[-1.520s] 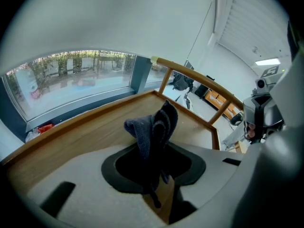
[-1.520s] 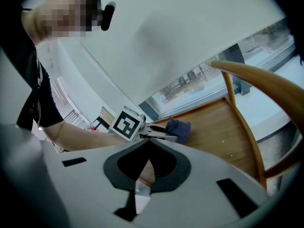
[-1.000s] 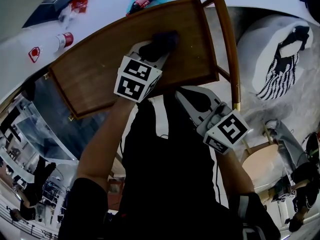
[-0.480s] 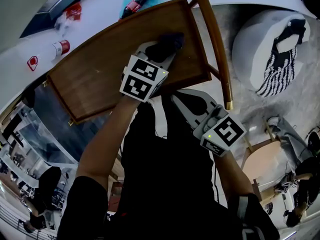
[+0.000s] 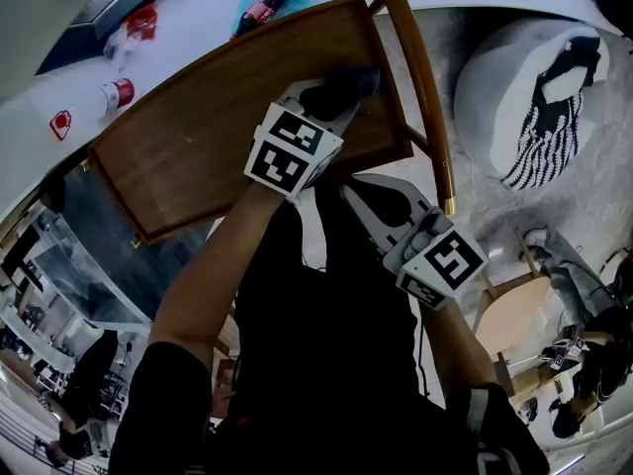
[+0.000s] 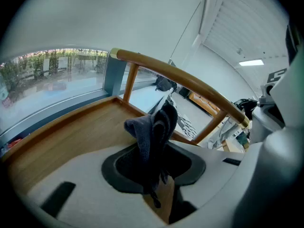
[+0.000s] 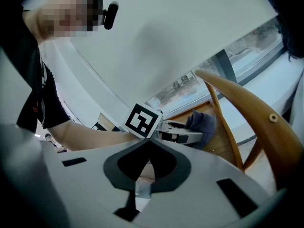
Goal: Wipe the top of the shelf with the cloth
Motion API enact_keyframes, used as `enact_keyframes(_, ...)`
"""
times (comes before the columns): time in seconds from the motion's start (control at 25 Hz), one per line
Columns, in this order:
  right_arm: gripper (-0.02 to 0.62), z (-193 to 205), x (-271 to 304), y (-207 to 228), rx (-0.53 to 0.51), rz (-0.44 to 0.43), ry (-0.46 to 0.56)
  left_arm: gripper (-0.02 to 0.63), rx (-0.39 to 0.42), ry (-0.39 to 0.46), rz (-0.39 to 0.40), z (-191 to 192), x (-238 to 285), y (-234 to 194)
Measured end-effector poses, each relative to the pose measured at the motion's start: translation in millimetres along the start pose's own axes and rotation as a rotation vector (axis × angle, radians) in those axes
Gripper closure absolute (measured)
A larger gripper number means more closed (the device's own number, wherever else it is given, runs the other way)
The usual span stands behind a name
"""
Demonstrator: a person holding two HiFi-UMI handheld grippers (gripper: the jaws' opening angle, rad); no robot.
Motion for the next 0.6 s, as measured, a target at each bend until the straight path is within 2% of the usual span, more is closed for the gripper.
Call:
enact_keyframes(0.2,0.592,-7,6,-8,-0.024,-0.011,-0.010,0.469,-0.032,0.064,-0.025,1,-26,-4)
enact_keyframes(0.32,0.592,-12,18,-18,-0.047,-0.031,-0.025,0.469,-0.061,0.095,-0.063,15,-53,-15)
enact_keyframes(0.44,0.592,-16,36,-37,-0.071,-0.059,-0.059,0.469,-0.092,0.113,-0.118,42,-86,-27)
enact_keyframes(0.6,0.592,-19,71,-68,-0.113,-0.117,-0.095,0.469,-0.164,0.135,-0.206,96,-135,-46)
Point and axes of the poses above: the fingertips, and each gripper's own axes: x forward along the fingers, y to its right, z out of its underside, the point moved 9 cm from there along -x, backward along the fingers, and after that the axes turned 10 degrees about -y, right-handed, at the moved point
